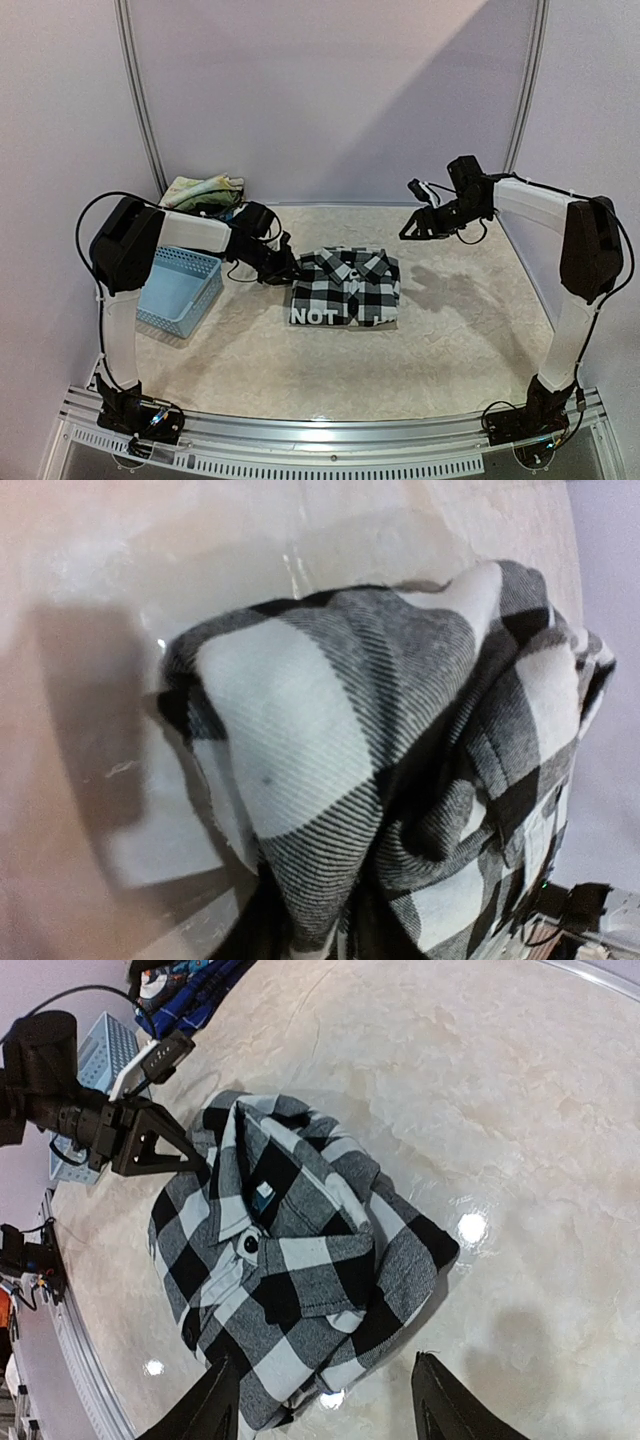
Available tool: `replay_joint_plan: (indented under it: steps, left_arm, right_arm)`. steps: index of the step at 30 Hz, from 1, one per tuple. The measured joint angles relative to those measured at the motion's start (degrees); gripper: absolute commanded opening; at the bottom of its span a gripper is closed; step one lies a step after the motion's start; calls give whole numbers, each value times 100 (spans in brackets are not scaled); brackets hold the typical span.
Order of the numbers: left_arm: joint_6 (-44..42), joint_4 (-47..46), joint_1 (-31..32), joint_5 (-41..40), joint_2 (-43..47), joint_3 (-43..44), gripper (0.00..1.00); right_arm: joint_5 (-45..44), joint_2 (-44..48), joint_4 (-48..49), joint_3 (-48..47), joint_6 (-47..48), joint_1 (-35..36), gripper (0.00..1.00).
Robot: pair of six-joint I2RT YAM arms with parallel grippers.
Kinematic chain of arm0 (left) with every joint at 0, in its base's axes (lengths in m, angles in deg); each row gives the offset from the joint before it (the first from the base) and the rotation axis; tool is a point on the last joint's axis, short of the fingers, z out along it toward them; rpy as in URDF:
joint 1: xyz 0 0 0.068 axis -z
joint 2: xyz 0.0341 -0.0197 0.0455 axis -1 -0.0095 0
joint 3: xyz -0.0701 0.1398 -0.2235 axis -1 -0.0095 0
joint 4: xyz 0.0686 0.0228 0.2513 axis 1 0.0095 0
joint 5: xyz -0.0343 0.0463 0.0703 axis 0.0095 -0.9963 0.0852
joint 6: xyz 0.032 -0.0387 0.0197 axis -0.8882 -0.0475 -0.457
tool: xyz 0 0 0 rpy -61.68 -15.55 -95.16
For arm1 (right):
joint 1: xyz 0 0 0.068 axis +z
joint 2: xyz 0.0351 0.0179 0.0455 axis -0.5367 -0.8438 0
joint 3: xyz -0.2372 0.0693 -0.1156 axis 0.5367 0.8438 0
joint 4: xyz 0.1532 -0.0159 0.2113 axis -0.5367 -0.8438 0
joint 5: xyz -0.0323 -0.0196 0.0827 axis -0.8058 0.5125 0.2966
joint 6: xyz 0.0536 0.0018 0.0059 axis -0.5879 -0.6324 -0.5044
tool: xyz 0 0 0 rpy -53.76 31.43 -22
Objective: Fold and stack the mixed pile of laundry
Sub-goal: Adjust the square-folded shirt at the center of the board, then pick up the square-folded shirt from the center of the board.
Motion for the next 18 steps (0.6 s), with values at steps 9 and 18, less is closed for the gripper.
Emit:
replay_joint_plan:
  steps: [9, 18]
  left_arm:
    - [-247, 428, -4, -573, 295, -2, 73]
    - [-389, -11, -13, 0, 382, -114, 79]
  right_arm:
    - [577, 94, -24, 385, 437, 584, 49]
    - [964, -1342, -9, -424, 385, 675, 40]
